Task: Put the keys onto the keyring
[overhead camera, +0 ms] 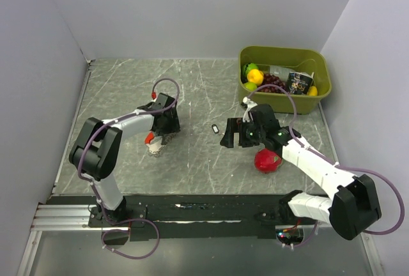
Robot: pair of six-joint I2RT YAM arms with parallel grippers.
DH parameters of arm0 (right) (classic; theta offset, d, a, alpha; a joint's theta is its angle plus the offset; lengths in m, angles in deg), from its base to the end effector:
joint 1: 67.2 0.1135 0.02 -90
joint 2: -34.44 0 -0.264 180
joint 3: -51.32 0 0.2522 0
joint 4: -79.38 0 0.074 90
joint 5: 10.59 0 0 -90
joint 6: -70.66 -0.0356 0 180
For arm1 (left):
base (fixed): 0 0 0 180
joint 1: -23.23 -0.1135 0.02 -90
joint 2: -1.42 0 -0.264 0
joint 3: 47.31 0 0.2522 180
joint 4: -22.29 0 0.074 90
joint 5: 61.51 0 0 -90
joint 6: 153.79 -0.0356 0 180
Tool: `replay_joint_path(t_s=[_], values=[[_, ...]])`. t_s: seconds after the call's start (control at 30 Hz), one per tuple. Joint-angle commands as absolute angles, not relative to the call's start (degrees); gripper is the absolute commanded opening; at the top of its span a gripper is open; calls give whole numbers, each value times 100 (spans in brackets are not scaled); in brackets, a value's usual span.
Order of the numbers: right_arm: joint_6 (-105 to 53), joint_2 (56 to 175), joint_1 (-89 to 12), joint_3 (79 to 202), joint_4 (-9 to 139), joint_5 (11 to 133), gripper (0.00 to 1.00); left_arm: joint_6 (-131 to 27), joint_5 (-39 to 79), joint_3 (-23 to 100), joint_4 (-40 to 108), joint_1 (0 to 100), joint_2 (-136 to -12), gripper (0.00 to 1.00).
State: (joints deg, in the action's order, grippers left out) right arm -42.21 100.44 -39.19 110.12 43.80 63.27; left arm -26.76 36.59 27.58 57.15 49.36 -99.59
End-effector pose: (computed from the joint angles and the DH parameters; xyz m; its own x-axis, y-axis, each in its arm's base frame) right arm 0.2092 0.1225 0.2496 -0.7978 -0.0015 -0.6029 -0.3486 0.8171 0.4592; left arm 0.3163 -0.1496 0.1661 -0.8524 -0.2460 -0.4615 -0.1737 0.9655 -0.1938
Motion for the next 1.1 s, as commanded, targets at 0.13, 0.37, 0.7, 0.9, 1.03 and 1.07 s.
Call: replay_joint_path(t_s=[0.13,0.37,0.7,0.9,1.03,1.07], values=[[-4140,10220,-3890,11333,4629,6272,100,-2416,3218,2508,5618,5601,-9763,71],[-4008,10449,-3890,11517,4585,6289,99,-2398,3763,2823,5899,5628,-9272,89],[-3841,10739,-3899,11711,4620,6166,100,-2495,3387,2834,6058,4918,-8331,92],[-3841,10862,-3899,11720,4655,6122,100,-2161,1717,1569,5627,3345,-7549,89],[-3850,10950,-3890,11685,4708,6052,100,-2029,1057,884,5600,2685,-7250,86],[-3841,10968,-3899,11676,4716,6043,100,-1994,1056,812,5626,2658,-7215,85]])
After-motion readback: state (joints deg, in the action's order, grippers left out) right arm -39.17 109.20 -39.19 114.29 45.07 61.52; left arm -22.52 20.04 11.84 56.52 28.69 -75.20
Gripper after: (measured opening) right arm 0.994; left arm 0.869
